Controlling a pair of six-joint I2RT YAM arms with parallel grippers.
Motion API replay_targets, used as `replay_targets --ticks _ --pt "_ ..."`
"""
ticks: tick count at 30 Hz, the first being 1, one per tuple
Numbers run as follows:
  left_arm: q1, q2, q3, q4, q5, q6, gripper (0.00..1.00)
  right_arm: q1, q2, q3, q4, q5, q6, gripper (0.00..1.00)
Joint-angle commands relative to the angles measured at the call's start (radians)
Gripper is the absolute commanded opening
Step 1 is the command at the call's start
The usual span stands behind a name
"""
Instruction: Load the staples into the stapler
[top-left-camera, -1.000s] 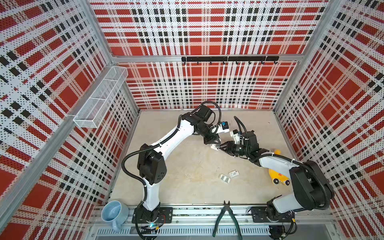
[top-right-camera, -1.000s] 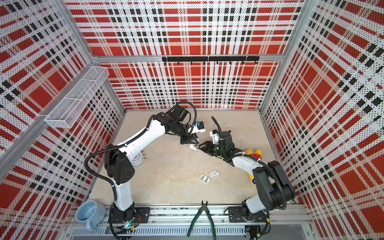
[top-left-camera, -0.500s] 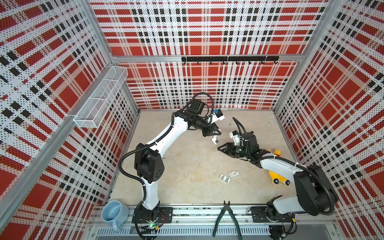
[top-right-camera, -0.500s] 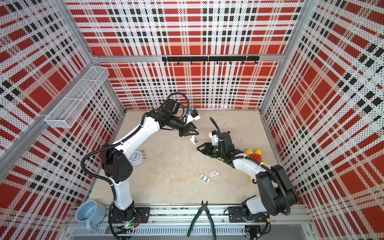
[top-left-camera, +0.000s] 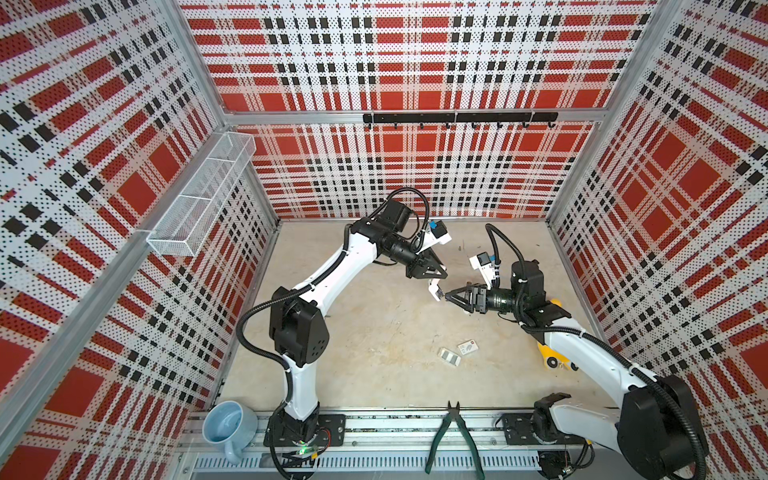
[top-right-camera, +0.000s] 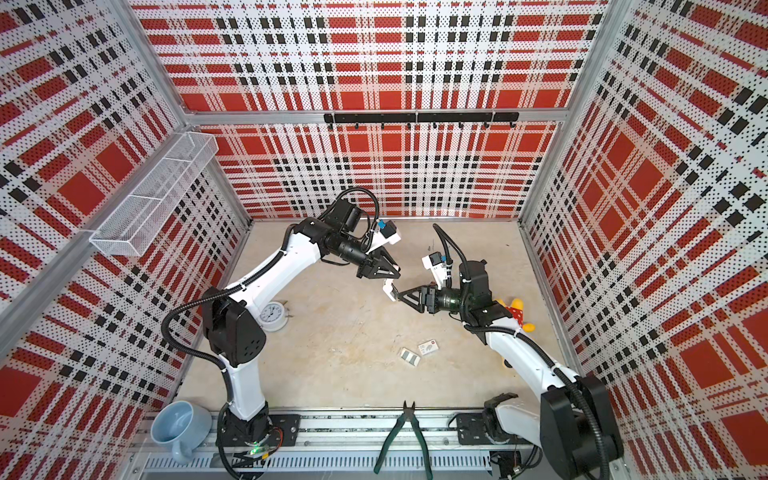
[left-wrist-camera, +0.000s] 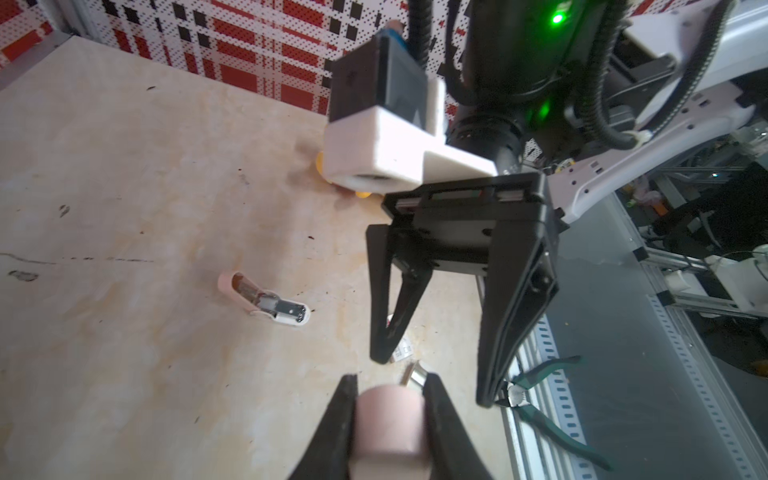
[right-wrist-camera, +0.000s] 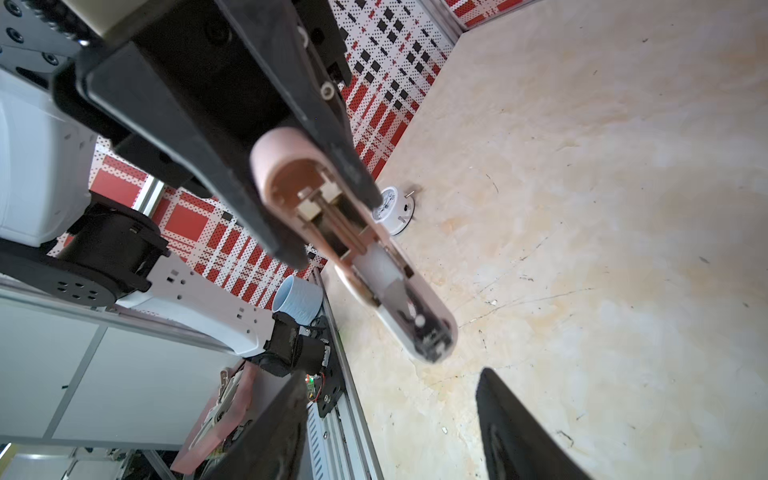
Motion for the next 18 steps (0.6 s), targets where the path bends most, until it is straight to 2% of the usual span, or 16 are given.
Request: replay_targets --ticks 1,2,10,18 --pt "-0.006 0.006 0.053 -0.061 0.122 0.014 0.1 0.001 0.027 0.049 0.048 -0.065 -0.065 0.66" --pt "-0.008 0.011 0.064 -0.076 0.132 0.018 0.1 0.002 0.039 0.046 0.091 -0.083 -0.007 0.65" --pt "-0.015 0.057 0.108 -0.117 0.196 0.009 0.1 0.03 0.063 -0.006 0.393 -0.115 0.157 0.59" --pt "-0.003 0.08 0.135 -0.119 0.221 -0.01 0.1 0.06 0.07 0.006 0.359 -0.101 0.144 0.56"
